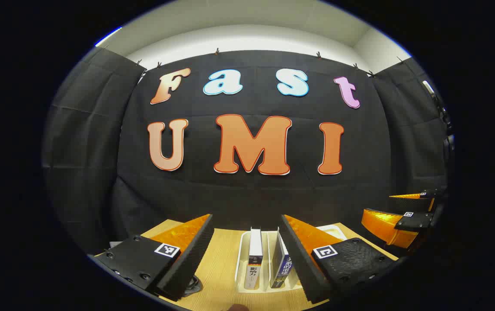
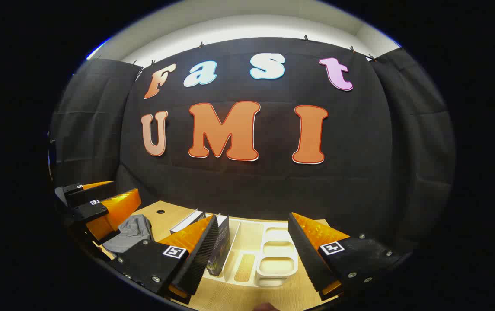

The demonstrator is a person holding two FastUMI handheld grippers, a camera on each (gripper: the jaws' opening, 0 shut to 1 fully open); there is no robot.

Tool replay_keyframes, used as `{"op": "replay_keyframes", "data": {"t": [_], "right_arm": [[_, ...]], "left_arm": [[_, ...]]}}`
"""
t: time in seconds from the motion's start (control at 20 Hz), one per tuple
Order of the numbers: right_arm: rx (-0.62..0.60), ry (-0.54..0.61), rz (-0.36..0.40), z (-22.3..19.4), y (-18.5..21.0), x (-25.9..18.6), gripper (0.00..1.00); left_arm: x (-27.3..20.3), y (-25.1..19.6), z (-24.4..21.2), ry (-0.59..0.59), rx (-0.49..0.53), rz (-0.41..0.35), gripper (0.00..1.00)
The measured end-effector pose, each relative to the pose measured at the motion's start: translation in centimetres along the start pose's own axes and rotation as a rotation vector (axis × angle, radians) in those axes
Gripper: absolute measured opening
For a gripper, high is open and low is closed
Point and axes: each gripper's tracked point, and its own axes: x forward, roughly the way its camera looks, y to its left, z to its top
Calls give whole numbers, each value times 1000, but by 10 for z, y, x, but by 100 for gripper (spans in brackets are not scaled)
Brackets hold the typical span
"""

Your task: Open the schoolbag, grab two books from the bookshelf and put them into the schoolbag.

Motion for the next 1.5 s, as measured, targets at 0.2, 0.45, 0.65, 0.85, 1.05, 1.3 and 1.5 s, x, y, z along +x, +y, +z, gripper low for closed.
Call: {"op": "replay_keyframes", "data": {"t": [0.2,0.45,0.65,0.85,1.05,1.3,1.5], "right_arm": [[2,0,-4,0,-2,0,96],[-5,1,-1,0,0,0,96],[-2,-1,2,-1,-1,1,96],[5,1,8,0,-2,3,96],[3,3,17,-1,-5,5,96],[-7,-22,42,0,-11,10,96],[-40,-31,77,-7,-11,9,96]], "left_arm": [[0,0,3,-11,12,-1,96],[1,-2,2,-14,35,-4,96],[1,-1,5,-26,54,5,96],[2,4,2,-27,94,19,96],[0,14,-11,3,163,60,96],[-13,42,-38,44,274,150,97],[-27,72,-87,144,417,222,97]]}}
